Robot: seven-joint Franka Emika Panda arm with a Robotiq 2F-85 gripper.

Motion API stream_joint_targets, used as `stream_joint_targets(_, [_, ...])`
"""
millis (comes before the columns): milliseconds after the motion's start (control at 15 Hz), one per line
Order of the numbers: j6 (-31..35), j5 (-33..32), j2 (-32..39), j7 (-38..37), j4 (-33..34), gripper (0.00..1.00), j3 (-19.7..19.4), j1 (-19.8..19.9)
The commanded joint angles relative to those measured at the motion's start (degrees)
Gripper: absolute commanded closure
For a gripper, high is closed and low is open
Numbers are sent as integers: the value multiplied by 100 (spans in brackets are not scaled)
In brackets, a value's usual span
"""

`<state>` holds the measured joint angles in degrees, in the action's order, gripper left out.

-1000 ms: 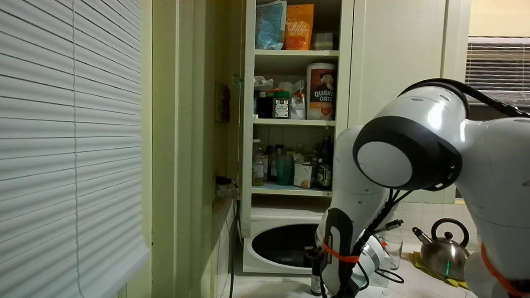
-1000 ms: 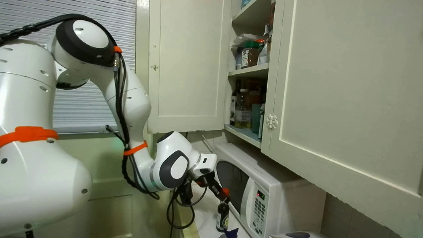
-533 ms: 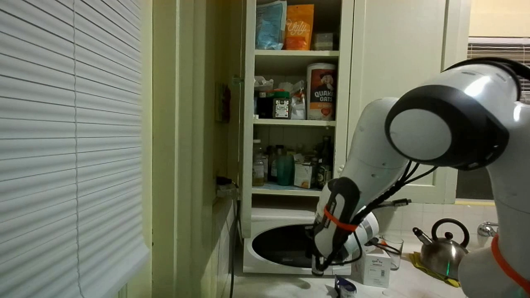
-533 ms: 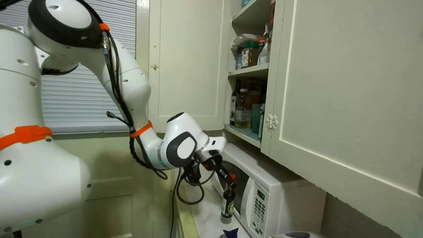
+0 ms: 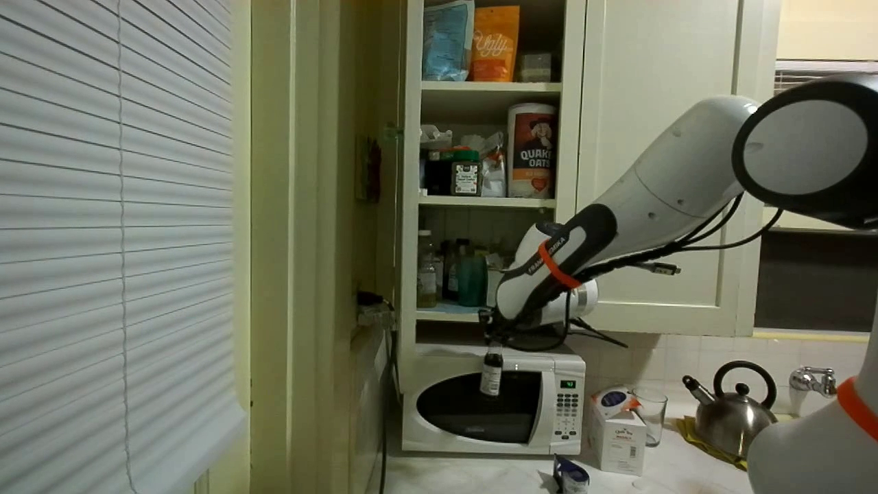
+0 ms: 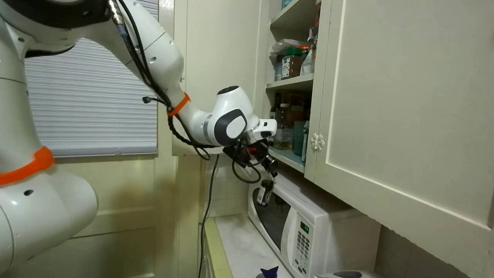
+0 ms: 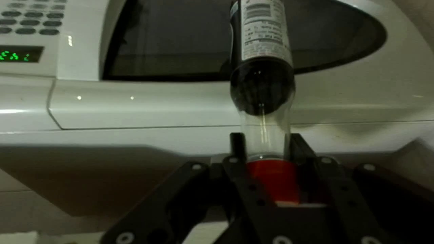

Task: Put the bottle inside the cupboard

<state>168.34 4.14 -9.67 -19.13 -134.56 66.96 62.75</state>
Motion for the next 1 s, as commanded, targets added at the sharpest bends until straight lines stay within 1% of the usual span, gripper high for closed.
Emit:
stream_joint_targets(0, [-1228,1128,180,1093,883,88,-892,-1360])
stream_joint_targets(200, [-2234,2379,-372,1917,1353,88,-1436,-1941])
stream_joint_targets(333, [-2544,2842,-734,2151,1539,88,-1811,-2136])
stream_joint_targets(400, [-2373,2400,-648,1879,1544,88,-2603,-2902])
stream_joint_targets(467, [-2175,2235,-700,1838,1534,88,-2919,-3157])
stream_joint_targets(533, [-1992,1970,-710,1706,1515,88,-3366,-3558])
stream_joint_targets(667, [-1385,1434,-602,1595,1447,88,-4223,-4382])
stream_joint_targets(733, [-1127,1128,-550,1504,1409,88,-4520,-4668])
stream_joint_targets(800, [-834,953,-477,1463,1368,88,-4760,-4918])
stream_joint_targets(867, [-344,766,-339,1465,1312,88,-4933,-5126])
stream_joint_targets(933, [-16,609,-242,1435,1252,88,-5087,-5306])
